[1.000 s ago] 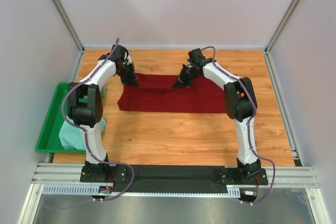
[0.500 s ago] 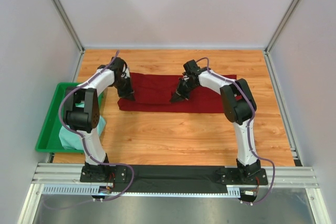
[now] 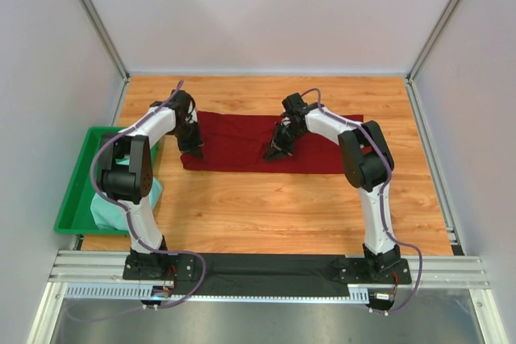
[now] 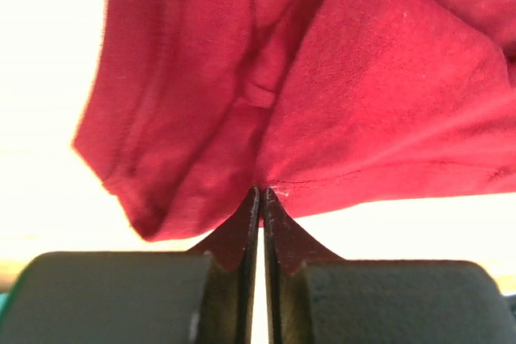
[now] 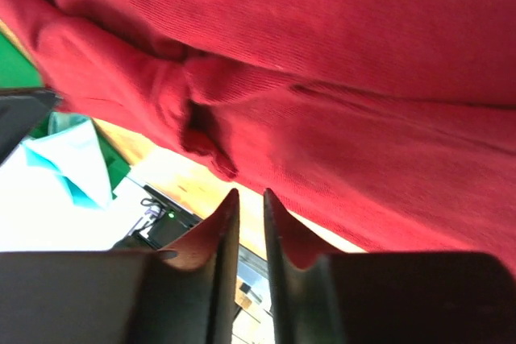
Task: Fold and stack the t-shirts
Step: Fold the tshirt
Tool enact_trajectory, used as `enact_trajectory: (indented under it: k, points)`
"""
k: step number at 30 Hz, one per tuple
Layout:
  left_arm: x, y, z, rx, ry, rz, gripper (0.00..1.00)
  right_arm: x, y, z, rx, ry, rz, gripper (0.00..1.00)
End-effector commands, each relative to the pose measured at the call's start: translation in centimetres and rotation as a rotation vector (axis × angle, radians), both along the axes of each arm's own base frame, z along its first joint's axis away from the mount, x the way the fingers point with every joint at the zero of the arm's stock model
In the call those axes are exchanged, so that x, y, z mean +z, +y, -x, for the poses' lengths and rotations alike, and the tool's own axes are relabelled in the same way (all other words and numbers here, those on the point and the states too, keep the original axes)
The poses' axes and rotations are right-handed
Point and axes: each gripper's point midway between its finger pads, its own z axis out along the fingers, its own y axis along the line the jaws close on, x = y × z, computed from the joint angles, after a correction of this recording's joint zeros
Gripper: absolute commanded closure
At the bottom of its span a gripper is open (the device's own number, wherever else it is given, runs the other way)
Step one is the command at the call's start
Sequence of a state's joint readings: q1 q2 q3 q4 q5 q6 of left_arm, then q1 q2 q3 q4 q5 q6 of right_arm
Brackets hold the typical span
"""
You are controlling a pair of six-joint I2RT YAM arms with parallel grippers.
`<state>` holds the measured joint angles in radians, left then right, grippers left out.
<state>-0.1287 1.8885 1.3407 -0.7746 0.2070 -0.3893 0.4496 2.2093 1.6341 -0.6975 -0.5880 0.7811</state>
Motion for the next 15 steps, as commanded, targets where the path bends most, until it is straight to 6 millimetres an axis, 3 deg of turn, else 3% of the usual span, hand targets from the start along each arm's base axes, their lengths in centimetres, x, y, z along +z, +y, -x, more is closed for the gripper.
enact_trajectory:
  k: [1, 6, 7, 9, 11, 15]
  points:
    - [2.5, 1.7, -1.3, -0.004, -0.069, -0.078, 0.89, 2.0, -0.4, 0.0, 0.049, -0.049, 0.008, 0.79]
    - [4.6, 2.1, -1.6, 0.0, -0.136, -0.096, 0.64, 3.8, -0.4, -2.8, 0.078, -0.209, 0.013, 0.68]
    - [5.5, 1.8, -2.7, 0.0, -0.206, -0.076, 0.61, 3.4, -0.2, -3.2, 0.07, -0.202, 0.0, 0.67]
    - [6.0, 0.8, -3.1, -0.011, -0.223, -0.021, 0.62, 4.3, 0.4, -4.5, 0.052, -0.22, -0.023, 0.67]
    - [6.3, -0.2, -3.4, -0.013, -0.207, 0.031, 0.73, 4.5, 0.7, -5.2, 0.047, -0.224, -0.027, 0.68]
    - [6.3, -2.0, -4.7, 0.011, -0.23, 0.134, 0.81, 6.0, 2.1, -6.4, 0.031, -0.248, -0.089, 0.74]
